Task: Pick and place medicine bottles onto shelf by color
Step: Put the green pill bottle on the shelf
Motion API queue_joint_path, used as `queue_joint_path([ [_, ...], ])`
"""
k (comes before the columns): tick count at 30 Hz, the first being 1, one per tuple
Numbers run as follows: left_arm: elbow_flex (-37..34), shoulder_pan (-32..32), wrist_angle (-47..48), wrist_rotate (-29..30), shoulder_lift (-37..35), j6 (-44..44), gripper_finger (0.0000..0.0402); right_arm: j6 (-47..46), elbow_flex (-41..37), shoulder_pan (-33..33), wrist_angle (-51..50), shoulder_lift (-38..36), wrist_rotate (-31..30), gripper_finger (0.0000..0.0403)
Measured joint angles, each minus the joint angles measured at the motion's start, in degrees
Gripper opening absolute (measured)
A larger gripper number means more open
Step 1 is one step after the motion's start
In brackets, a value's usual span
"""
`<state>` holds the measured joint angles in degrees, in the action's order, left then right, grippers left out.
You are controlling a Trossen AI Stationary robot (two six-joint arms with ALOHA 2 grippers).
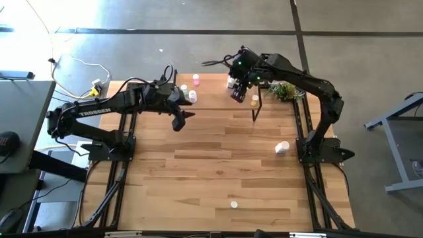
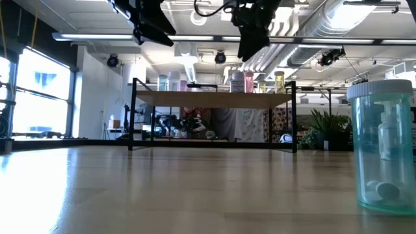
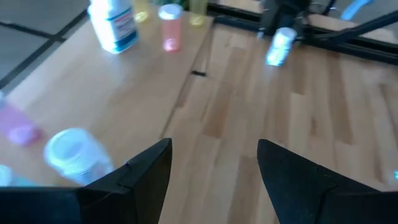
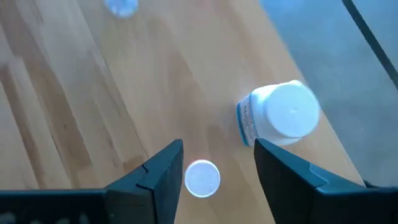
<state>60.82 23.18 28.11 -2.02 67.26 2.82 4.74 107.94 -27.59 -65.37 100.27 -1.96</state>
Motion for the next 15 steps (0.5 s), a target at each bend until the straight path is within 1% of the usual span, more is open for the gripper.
queue_joint_path([
  [6,0.0,-3.19,-4.32,-0.43,0.0,-1.14,0.0225,-7.18,4.71,0.28,-0.1,-0.07,-0.12,0.0188],
  [11,0.0,-7.05,-6.54,-0.41,0.0,-3.57,0.0225,-14.15,7.34,1.13,-0.01,-0.07,-2.75,0.0188],
  [15,0.0,-10.14,-7.3,-0.5,0.0,-3.91,0.0225,-19.05,9.64,2.4,-0.11,-0.07,-3.46,0.0188],
])
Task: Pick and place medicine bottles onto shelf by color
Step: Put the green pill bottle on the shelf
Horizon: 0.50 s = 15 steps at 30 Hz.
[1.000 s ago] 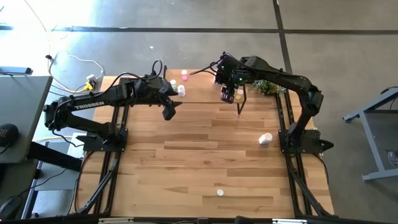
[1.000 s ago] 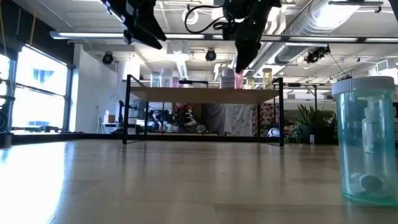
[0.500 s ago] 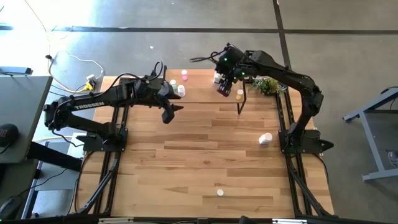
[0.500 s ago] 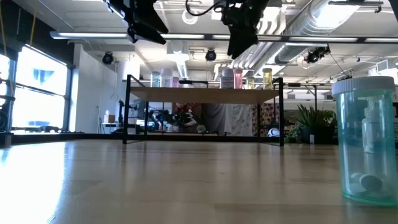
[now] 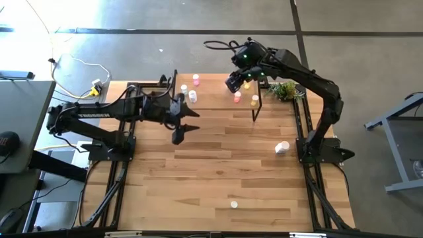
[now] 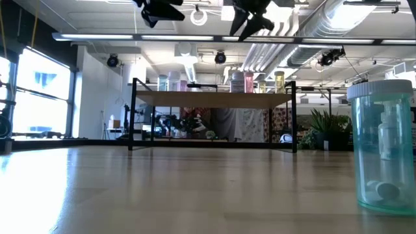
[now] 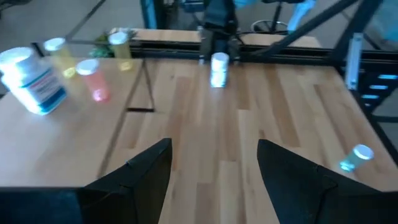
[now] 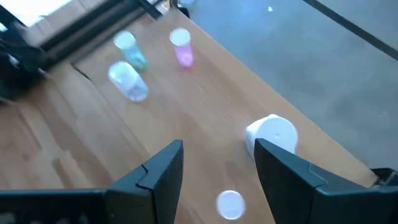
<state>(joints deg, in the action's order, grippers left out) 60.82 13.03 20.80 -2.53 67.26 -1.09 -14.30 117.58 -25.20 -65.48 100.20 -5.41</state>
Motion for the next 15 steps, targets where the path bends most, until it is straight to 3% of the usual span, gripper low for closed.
queue_joint_path([
  [3,0.0,-2.12,0.0,-0.23,0.0,-0.02,0.0225,-2.81,1.7,1.49,-0.16,0.0,-0.02,0.0188],
  [9,0.0,-5.05,0.19,-6.12,0.02,0.88,0.0229,-7.93,4.48,4.79,-0.96,0.0,-2.48,0.0188],
  [15,0.0,-8.9,0.35,-6.15,0.02,0.99,0.0262,-13.09,5.42,9.15,-4.02,-0.02,-3.64,0.0188],
])
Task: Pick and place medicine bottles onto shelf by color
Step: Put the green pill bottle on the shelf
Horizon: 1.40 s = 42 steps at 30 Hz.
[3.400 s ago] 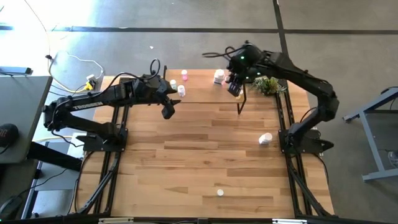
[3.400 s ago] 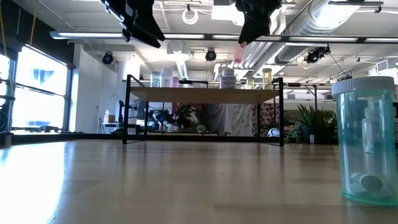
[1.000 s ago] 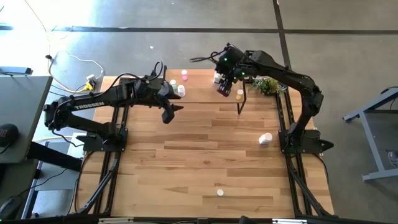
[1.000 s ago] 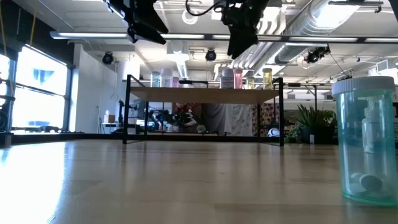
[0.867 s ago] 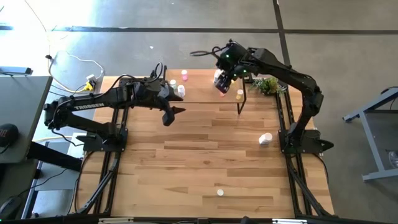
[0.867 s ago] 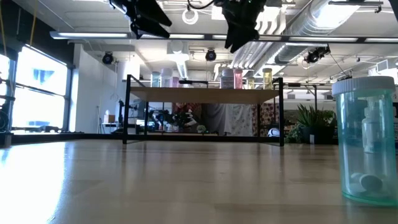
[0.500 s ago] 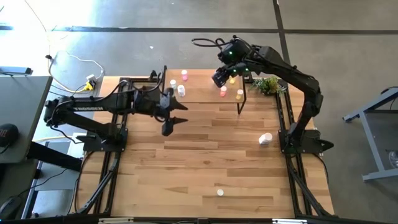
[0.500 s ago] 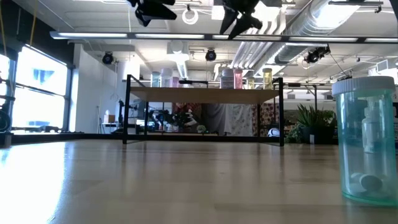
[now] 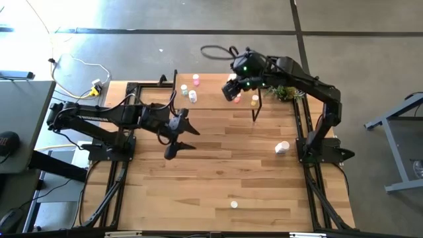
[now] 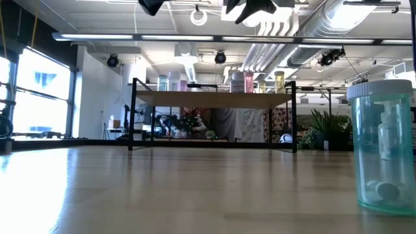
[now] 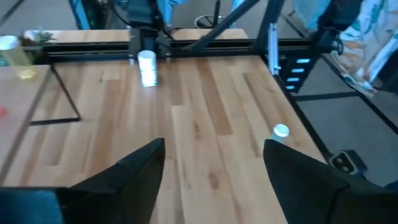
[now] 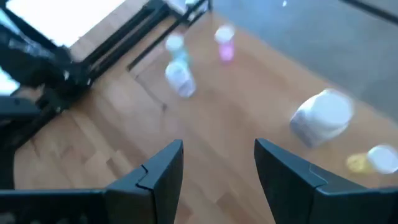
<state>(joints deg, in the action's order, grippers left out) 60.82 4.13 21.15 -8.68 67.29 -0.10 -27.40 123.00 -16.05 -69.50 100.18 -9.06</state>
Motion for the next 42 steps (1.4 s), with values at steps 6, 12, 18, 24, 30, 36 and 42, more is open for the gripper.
queue_joint_path([
  [6,0.0,-2.52,0.8,0.39,0.0,1.46,0.0288,-4.24,0.0,6.17,-7.27,0.0,-2.74,0.0188],
  [12,0.0,-3.12,3.47,0.74,0.0,2.94,0.0285,-10.4,-0.02,13.75,-13.98,0.0,-6.82,0.0188],
  [18,0.0,-3.14,5.64,0.75,0.0,4.56,0.0285,-17.9,-0.03,21.66,-18.29,0.0,-9.97,0.0188],
  [24,0.0,-4.57,6.54,0.76,-0.01,5.49,0.0285,-25.92,-0.09,29.76,-20.48,1.59,-13.8,0.0188],
  [30,0.0,-6.13,6.57,1.22,-0.02,5.27,0.0284,-33.45,-0.09,35.94,-20.51,4.6,-14.96,0.0188],
  [36,0.0,-6.57,8.61,1.41,-0.25,3.99,0.0284,-41.35,-0.09,41.82,-20.5,8.42,-14.91,0.0188],
  [42,-0.02,-6.57,11.69,1.44,-1.29,5.07,0.0284,-50.34,-0.11,47.35,-20.47,12.31,-14.43,0.0188],
])
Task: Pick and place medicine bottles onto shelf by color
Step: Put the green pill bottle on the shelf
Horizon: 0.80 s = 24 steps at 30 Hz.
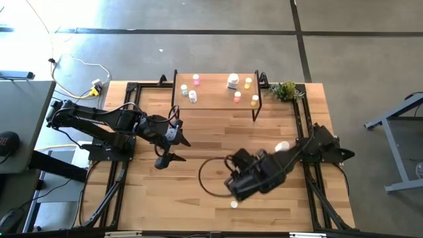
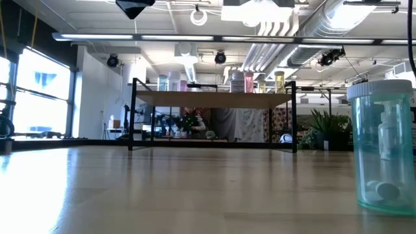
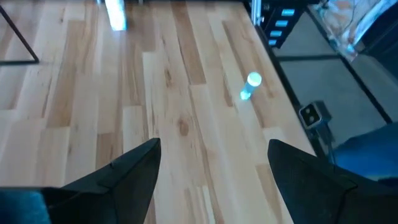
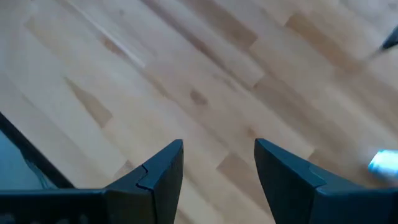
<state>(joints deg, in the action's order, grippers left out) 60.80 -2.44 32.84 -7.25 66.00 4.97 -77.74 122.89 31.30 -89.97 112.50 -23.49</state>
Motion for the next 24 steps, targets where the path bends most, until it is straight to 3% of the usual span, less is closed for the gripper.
queue_joint_path([
  [8,0.03,0.0,0.4,0.26,-0.81,1.57,0.0284,-10.49,0.0,4.32,3.0,4.23,5.31,0.0188],
  [24,0.02,0.0,0.37,0.42,-0.81,5.57,0.0284,-15.25,-0.02,5.64,9.56,13.51,14.85,0.0222],
])
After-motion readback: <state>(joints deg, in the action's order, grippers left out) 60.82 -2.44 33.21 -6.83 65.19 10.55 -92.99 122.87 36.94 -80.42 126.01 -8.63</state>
